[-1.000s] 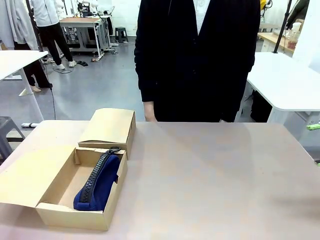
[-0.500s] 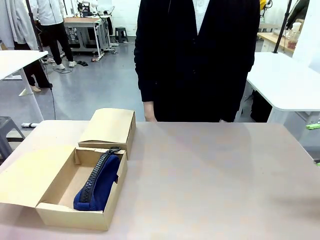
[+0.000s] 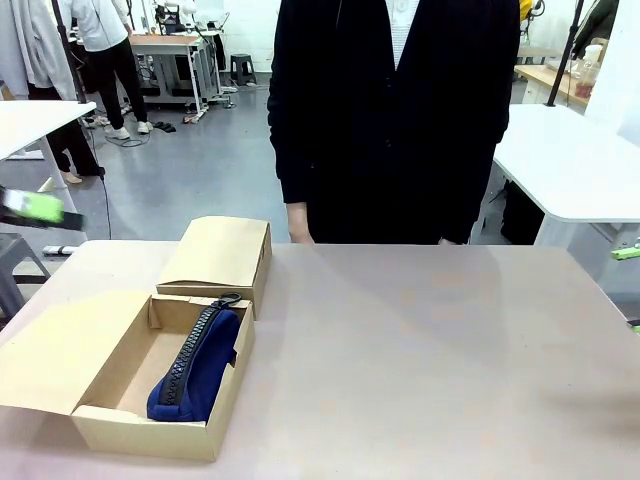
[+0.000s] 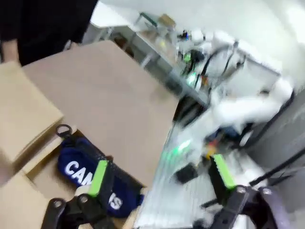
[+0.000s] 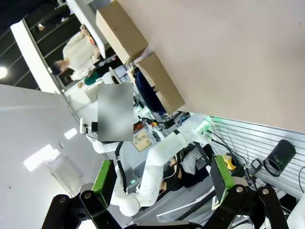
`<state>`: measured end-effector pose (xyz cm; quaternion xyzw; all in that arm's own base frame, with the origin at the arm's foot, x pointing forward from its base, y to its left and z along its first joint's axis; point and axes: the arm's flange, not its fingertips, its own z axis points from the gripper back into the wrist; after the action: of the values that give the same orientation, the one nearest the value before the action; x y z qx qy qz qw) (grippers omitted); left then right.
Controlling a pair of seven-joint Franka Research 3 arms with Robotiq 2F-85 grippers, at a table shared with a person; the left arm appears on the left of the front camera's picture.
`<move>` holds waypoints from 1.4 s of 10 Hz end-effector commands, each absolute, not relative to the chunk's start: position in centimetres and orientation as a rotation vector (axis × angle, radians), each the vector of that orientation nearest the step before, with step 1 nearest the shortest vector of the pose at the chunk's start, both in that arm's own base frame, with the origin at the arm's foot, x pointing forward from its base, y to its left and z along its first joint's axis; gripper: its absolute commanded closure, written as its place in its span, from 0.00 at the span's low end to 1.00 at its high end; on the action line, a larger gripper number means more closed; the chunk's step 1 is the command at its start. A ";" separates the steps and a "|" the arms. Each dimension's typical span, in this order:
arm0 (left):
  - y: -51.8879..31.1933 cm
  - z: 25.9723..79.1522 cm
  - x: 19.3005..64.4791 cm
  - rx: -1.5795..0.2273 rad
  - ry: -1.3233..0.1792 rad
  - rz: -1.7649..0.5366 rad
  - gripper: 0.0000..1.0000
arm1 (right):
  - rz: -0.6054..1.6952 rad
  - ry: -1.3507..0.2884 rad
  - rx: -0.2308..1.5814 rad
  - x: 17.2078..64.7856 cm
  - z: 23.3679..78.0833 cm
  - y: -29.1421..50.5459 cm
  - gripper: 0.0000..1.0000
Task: Place items inside the box.
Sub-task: Close the lid of the Mailer Box closest to the robot.
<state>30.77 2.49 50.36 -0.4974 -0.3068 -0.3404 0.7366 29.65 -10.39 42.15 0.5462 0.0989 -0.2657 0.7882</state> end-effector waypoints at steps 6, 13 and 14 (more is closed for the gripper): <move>11.7 45.8 32.3 0.253 -1.126 -1.541 0.00 | -0.554 0.201 1.194 29.5 42.2 -10.6 0.00; 11.6 43.4 34.4 -0.427 -0.740 -1.534 0.00 | -0.554 0.201 1.194 29.5 42.2 -10.6 0.00; 13.6 42.3 35.0 -0.406 -0.731 -1.575 0.00 | -0.554 0.201 1.194 29.5 42.2 -10.6 0.00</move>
<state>33.68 11.32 43.41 -0.1830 -0.3220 -0.6650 0.6485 29.63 -10.40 42.14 0.5463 0.0990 -0.2658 0.7881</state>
